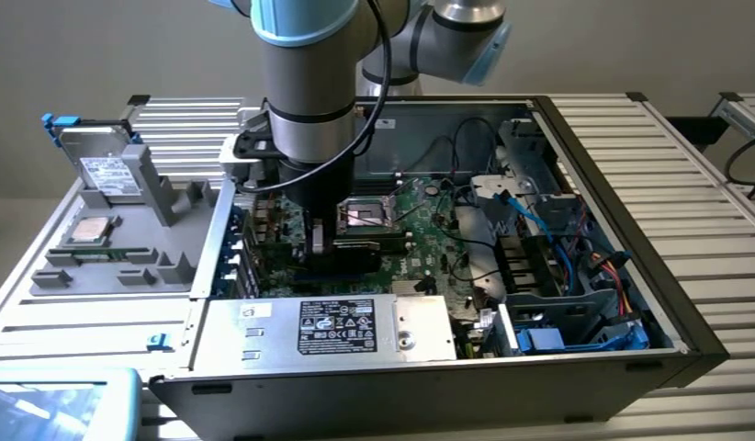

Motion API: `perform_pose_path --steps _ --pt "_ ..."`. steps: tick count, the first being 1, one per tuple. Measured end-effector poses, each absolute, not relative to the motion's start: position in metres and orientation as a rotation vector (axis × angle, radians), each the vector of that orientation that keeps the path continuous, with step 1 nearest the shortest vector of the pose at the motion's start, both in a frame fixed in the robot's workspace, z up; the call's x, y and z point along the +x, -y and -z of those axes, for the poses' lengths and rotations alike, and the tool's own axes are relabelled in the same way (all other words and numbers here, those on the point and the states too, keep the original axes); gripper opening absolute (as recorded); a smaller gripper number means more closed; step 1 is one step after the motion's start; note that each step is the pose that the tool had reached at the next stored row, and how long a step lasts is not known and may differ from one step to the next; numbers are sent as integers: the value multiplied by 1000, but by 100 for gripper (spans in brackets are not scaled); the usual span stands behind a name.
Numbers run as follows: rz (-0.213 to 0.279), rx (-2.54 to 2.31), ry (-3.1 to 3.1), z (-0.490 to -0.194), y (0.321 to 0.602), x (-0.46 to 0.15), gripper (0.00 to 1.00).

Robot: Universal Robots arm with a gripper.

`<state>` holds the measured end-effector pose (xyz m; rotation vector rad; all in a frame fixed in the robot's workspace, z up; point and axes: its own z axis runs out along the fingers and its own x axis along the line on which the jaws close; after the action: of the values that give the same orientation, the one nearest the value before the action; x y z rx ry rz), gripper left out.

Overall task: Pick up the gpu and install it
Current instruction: 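Insert the gpu into the slot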

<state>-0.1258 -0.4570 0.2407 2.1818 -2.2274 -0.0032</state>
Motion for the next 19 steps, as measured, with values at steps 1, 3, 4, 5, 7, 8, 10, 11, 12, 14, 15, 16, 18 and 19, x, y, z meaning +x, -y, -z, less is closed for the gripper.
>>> perform_pose_path --steps 1,3,4,5,7,8,10,11,12,14,15,16,18,19 --pt "3 2182 2227 -241 457 -126 28" --pt "3 2181 2228 -240 457 -126 28" --pt "3 2181 2228 -240 457 -126 28" --pt "3 2180 2229 -240 457 -126 28" --pt "3 2179 2230 -240 457 -126 28" --pt "3 2179 2230 -240 457 -126 28" --pt "3 2178 2231 -240 457 -125 28" --pt "3 2178 2231 -240 457 -125 28" --pt "3 2177 2232 -240 457 -125 28" --pt "3 2176 2233 -239 457 -126 28" --pt "3 2175 2234 -239 457 -126 28" --pt "3 2174 2236 -239 457 -126 28" --pt "3 2171 2238 -239 457 -127 28" --pt "3 2170 2239 -239 457 -127 28"
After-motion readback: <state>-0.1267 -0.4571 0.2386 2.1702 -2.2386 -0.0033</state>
